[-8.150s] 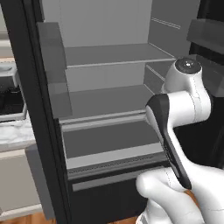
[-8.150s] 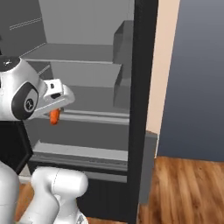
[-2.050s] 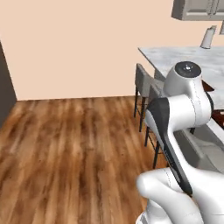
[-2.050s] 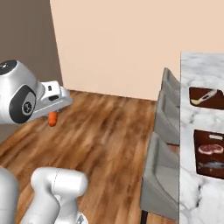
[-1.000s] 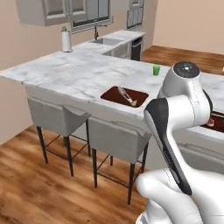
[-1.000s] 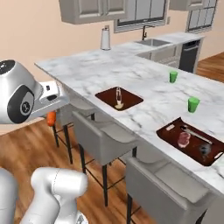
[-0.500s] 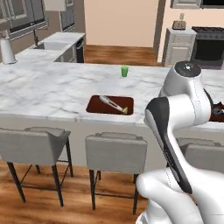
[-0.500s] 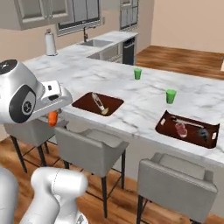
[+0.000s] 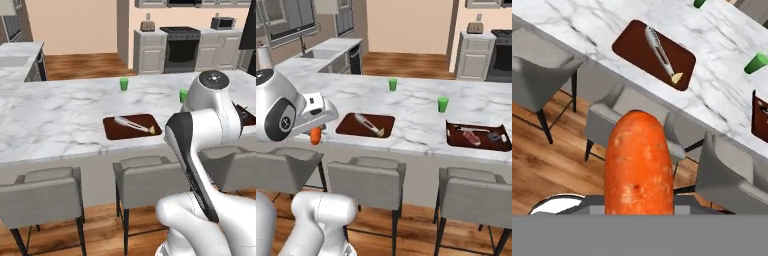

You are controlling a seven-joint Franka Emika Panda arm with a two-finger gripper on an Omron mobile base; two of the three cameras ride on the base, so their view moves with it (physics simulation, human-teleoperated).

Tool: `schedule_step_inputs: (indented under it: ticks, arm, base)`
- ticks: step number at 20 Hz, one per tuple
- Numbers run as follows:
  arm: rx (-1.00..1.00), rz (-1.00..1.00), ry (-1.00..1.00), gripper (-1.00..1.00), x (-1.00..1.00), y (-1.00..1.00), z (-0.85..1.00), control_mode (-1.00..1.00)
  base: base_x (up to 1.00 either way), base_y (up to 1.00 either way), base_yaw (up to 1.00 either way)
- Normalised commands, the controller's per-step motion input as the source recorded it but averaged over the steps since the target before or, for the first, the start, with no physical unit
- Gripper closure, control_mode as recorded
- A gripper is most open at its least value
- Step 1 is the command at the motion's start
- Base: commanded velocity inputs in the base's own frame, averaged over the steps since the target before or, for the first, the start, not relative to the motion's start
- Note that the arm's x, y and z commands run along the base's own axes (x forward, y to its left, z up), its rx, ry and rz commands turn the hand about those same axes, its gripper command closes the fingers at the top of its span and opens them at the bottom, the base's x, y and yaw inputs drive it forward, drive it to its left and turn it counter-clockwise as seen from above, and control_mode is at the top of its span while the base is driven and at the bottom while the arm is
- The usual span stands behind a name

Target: Gather the lemon wedge and carrot from the fridge and place them on a tray on the dining counter. Then gather the steak and fish from the fridge and place them on the other tray.

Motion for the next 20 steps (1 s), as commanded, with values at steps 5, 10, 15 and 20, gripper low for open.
schedule_step_inputs:
  ticks: [5,10,15,20]
  arm:
    - [0.0,0.0,0.0,1.0,0.0,0.0,0.0,1.0]
    - [0.0,0.0,0.0,1.0,0.0,0.0,0.0,1.0]
    - [0.3,0.03,-0.04,1.0,0.58,0.6,-0.19,-1.0]
    - [0.11,0.15,-0.02,1.0,1.0,0.82,-0.08,-1.0]
  base:
    - [0.59,0.25,-0.36]
    - [0.26,0.21,-0.26]
    - [0.0,0.0,0.0]
    - [0.0,0.0,0.0]
